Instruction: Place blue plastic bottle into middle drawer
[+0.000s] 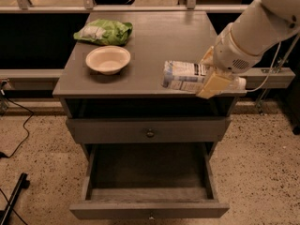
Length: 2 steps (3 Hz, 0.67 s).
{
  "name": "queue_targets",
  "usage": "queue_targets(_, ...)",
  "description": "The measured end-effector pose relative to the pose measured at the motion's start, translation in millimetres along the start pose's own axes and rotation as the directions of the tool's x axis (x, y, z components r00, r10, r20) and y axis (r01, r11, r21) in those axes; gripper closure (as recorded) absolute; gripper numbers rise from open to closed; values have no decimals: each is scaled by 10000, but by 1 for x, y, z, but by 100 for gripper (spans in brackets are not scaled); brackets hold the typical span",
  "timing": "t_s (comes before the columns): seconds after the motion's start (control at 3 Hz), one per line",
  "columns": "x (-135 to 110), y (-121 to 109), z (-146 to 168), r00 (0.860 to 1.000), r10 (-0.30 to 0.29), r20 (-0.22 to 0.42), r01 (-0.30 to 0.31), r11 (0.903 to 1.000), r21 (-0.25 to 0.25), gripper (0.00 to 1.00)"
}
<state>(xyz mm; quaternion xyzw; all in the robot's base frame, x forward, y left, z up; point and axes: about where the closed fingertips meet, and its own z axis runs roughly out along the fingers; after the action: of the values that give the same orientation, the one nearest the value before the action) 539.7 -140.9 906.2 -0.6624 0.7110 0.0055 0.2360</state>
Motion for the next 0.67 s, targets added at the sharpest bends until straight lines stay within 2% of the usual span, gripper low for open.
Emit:
queue_targets(0.33, 19, 16, 56, 9993, 345, 112, -342, 9990, -288, 100)
queue_targets(0.67, 46, 48, 122, 9999, 125, -81, -128, 9990, -436, 100)
